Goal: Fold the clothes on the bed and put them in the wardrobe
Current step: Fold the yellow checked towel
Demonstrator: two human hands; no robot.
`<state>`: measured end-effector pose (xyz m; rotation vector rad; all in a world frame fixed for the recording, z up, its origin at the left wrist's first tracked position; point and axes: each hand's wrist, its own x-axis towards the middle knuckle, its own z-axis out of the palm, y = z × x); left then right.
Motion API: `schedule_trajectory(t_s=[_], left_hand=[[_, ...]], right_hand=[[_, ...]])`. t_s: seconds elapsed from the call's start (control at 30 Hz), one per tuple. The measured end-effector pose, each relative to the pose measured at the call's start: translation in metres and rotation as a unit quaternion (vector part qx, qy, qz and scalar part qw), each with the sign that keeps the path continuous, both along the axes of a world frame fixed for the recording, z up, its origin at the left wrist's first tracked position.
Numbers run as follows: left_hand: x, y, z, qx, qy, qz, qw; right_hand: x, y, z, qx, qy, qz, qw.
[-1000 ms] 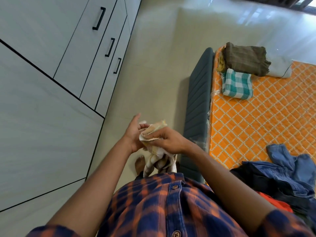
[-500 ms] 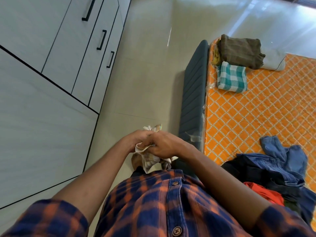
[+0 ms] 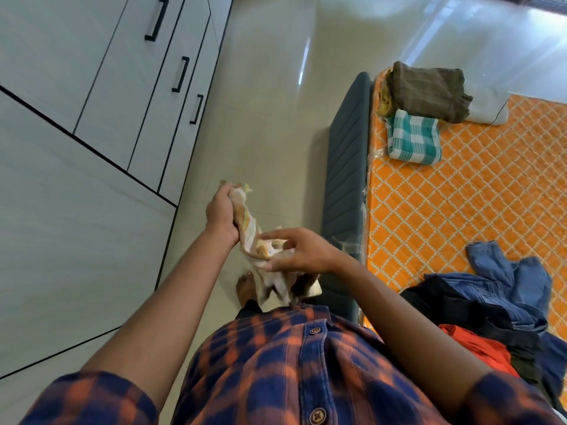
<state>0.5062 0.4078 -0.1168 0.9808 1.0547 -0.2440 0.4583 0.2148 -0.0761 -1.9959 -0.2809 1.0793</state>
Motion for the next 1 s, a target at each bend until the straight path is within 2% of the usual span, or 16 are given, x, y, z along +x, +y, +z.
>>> schedule_trajectory(t_s=[0.13,0.2,0.3,0.33,0.37,0.43,0.47,0.5,0.53,0.6,0.7,0.77,0.83,0.9,1.0], left_hand=[[0.002,-0.004,0.022,0.007,-0.096,-0.049,0.994],[-0.001,-0.008,0.031,0.033,-0.128,-0.074,0.988],[-0.011,-0.018,0.042,0.078,-0.153,-0.097,0.980],[-0.014,-0.022,0.044,0.092,-0.163,-0.109,0.976],[-0.018,-0.027,0.045,0.101,-0.175,-0.126,0.971],[-0.025,-0.039,0.048,0.120,-0.207,-0.157,0.958],[-0.027,-0.045,0.051,0.131,-0.216,-0.164,0.954],[-0.029,-0.051,0.053,0.139,-0.217,-0.166,0.952],[-0.031,-0.055,0.054,0.138,-0.210,-0.160,0.955],[-0.032,-0.062,0.056,0.108,-0.209,-0.141,0.962],[-0.033,-0.068,0.056,0.107,-0.215,-0.159,0.958],[-0.031,-0.069,0.058,0.083,-0.211,-0.149,0.962],[-0.030,-0.065,0.056,0.071,-0.206,-0.134,0.967],[-0.029,-0.060,0.056,0.091,-0.203,-0.152,0.963],[-0.032,-0.059,0.062,0.135,-0.206,-0.187,0.951]], right_hand=[[0.010,-0.045,-0.011,-0.056,0.062,-0.120,0.989],[0.010,-0.062,-0.012,-0.067,0.082,-0.212,0.972],[0.010,-0.069,-0.015,-0.062,0.016,-0.389,0.919],[0.011,-0.066,-0.013,-0.031,-0.016,-0.467,0.883],[0.014,-0.060,-0.008,0.016,-0.037,-0.554,0.831],[0.022,-0.047,0.007,0.130,-0.019,-0.705,0.697],[0.028,-0.039,0.013,0.167,0.004,-0.743,0.648],[0.032,-0.031,0.017,0.178,0.019,-0.760,0.624],[0.034,-0.022,0.020,0.173,0.032,-0.757,0.630],[0.031,-0.003,0.022,0.154,0.050,-0.720,0.675],[0.016,0.018,0.030,0.151,0.050,-0.568,0.807],[0.009,0.028,0.038,0.160,0.005,-0.462,0.872],[0.008,0.030,0.041,0.143,-0.072,-0.434,0.886],[0.012,0.025,0.041,0.134,-0.120,-0.446,0.877],[0.014,0.019,0.038,0.154,-0.146,-0.473,0.855]])
